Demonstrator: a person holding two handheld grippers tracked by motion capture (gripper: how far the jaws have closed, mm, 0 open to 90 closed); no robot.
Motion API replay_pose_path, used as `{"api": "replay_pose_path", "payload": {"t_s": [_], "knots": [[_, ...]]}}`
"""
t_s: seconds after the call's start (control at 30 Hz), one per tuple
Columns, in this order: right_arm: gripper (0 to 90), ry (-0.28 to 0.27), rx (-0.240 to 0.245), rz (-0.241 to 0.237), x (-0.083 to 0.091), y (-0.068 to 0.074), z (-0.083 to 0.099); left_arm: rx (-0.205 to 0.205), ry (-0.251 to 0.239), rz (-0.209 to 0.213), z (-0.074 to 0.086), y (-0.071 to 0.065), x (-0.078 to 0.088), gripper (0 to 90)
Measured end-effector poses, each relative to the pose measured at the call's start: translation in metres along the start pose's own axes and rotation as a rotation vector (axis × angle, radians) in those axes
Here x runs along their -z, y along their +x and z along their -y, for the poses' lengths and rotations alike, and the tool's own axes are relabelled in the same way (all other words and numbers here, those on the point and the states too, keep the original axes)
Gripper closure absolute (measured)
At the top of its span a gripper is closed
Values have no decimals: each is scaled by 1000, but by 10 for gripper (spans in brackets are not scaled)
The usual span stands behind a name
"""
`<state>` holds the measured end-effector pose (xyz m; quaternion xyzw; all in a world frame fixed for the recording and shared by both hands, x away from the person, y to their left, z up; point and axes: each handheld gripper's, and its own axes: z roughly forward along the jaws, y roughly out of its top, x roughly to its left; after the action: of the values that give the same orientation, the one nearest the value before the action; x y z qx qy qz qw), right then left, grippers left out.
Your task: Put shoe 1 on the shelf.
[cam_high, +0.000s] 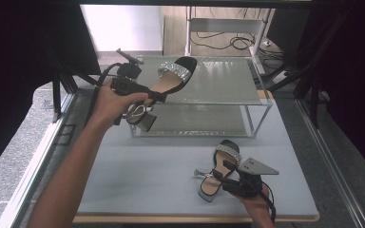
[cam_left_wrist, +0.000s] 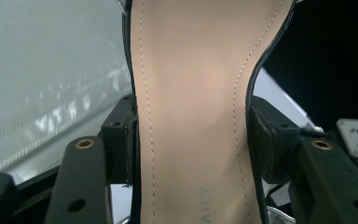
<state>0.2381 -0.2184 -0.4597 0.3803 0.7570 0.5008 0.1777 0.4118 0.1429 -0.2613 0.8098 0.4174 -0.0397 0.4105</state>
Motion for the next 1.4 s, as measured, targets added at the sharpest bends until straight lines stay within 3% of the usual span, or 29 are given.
{"api": "replay_pose_path", "payload": {"t_s": [0.33, 0.63, 0.93, 1.13, 1.4], "knots": [[446, -9, -2, 11, 8, 4, 4, 37, 10, -4, -32, 7, -18, 428], [444, -3, 7, 13, 11, 5, 7, 75, 18, -40, -66, 17, -42, 427], [443, -10, 6, 15, 15, 6, 8, 199, 13, -136, -94, 40, -72, 427], [440, 1, 13, 20, 13, 7, 9, 272, 9, -166, -101, 57, -88, 427], [439, 11, 9, 20, 12, 6, 10, 329, 5, -187, -105, 73, -112, 427]]}}
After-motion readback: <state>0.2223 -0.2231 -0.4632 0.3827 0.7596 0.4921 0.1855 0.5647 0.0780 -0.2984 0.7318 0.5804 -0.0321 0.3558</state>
